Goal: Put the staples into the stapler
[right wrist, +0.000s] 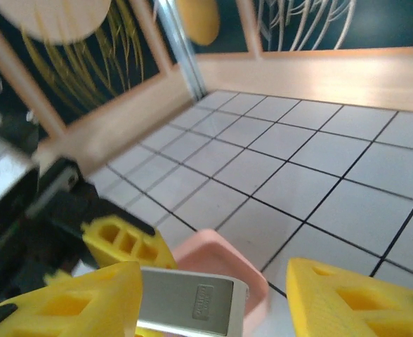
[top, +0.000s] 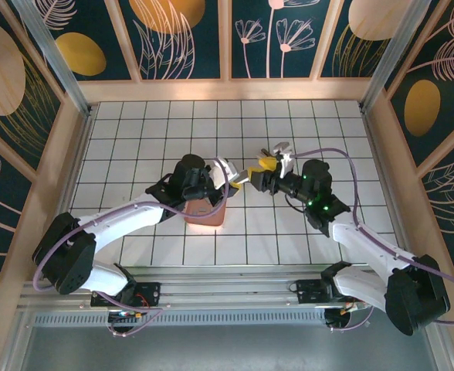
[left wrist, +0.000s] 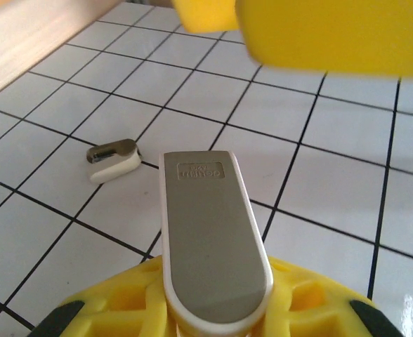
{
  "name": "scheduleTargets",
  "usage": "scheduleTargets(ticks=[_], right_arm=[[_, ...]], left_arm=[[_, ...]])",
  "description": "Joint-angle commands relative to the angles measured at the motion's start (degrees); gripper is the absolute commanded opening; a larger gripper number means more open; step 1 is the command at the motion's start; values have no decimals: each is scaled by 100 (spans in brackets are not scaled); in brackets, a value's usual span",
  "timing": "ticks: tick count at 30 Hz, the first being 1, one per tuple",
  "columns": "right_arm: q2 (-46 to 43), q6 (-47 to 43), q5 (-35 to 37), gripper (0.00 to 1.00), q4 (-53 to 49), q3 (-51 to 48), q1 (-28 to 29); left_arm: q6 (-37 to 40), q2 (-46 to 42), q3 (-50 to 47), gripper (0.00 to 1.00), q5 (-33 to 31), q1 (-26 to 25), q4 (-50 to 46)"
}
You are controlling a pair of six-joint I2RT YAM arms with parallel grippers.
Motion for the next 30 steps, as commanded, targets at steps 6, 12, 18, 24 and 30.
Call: scheduleTargets(ticks=[6, 12, 18, 24, 30], right_arm=[[45, -4332, -932, 60, -2339, 615, -9], [472, -5365, -982, 62, -3294, 1092, -14], [862, -5563, -1616, 62, -3621, 1390, -16], [1138, -5612, -2059, 57, -3868, 1571, -59], [1198, -5678, -2163, 42, -4044, 1647, -128]], left_arm=[[1272, -147, 392, 0, 600, 25, -1105], [1500, -145, 353, 0, 1062, 28, -1149], [1554, -163, 322, 0, 1334, 27, -1097], [1569, -187, 277, 0, 1417, 23, -1025], [1567, -255, 182, 0, 1483, 27, -893]])
